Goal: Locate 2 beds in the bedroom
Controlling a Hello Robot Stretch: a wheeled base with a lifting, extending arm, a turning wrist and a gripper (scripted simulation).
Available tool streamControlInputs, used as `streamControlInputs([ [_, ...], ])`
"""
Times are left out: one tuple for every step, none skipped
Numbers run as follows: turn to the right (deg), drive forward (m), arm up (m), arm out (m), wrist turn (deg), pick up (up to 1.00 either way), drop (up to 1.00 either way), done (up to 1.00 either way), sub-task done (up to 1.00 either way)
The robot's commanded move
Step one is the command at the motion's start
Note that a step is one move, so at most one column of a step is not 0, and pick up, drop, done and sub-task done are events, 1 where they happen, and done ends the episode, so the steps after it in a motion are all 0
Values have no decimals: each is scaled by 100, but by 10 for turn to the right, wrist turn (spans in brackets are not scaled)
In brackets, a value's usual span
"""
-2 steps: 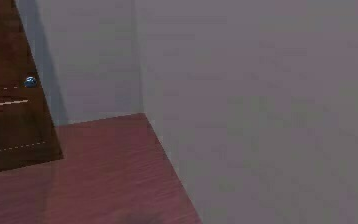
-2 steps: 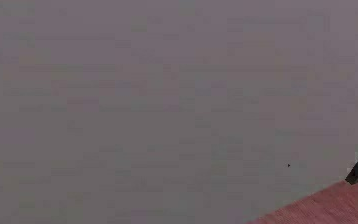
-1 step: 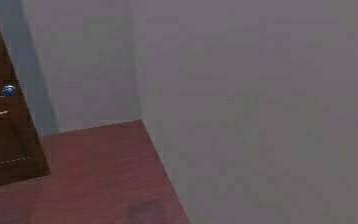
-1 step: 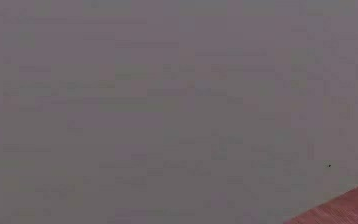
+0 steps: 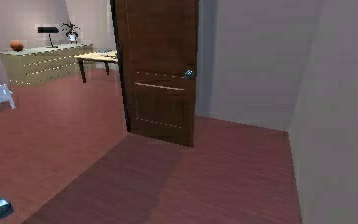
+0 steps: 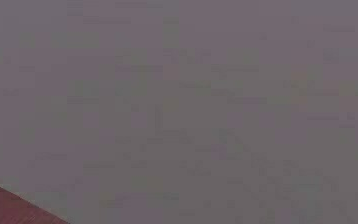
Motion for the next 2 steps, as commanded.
streamControlInputs([
  [-60, 0, 0, 0, 0, 0, 0, 0, 0],
  [0, 80, 0, 0, 0, 0, 0, 0, 0],
])
